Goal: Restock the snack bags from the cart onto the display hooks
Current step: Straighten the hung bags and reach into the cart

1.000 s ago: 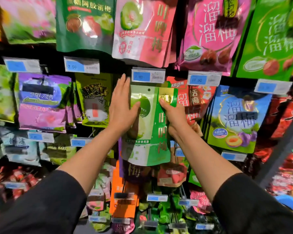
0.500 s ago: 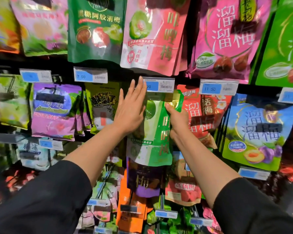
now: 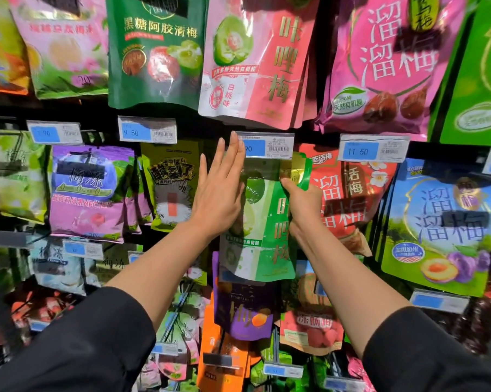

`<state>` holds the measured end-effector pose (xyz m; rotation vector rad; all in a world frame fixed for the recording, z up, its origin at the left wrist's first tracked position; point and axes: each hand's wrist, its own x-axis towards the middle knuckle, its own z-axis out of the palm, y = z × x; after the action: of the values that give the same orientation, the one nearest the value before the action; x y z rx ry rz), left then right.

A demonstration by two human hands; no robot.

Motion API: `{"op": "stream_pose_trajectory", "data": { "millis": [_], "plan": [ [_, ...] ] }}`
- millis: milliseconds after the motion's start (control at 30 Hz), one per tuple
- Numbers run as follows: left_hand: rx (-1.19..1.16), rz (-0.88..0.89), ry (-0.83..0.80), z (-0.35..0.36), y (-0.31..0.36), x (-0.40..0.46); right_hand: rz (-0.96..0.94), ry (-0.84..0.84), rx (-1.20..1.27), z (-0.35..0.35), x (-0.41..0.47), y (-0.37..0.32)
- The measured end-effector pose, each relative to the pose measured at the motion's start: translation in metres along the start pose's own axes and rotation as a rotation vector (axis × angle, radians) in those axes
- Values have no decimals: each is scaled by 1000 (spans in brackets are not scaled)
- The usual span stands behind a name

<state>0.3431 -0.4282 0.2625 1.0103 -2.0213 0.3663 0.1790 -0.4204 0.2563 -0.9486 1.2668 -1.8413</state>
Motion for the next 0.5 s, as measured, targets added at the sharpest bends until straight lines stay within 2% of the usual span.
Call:
{"op": "stream_pose_trajectory", "data": {
  "millis": [167, 333, 500],
  "plan": [
    [7, 25, -1, -2, -3, -1, -95, -71, 62, -10, -15, 2],
    [5, 14, 0, -3, 1, -1, -57, 59, 16, -1, -8, 0],
    [16, 26, -7, -6, -2, -1, -18, 109, -11, 6, 2, 2]
  ]
}}
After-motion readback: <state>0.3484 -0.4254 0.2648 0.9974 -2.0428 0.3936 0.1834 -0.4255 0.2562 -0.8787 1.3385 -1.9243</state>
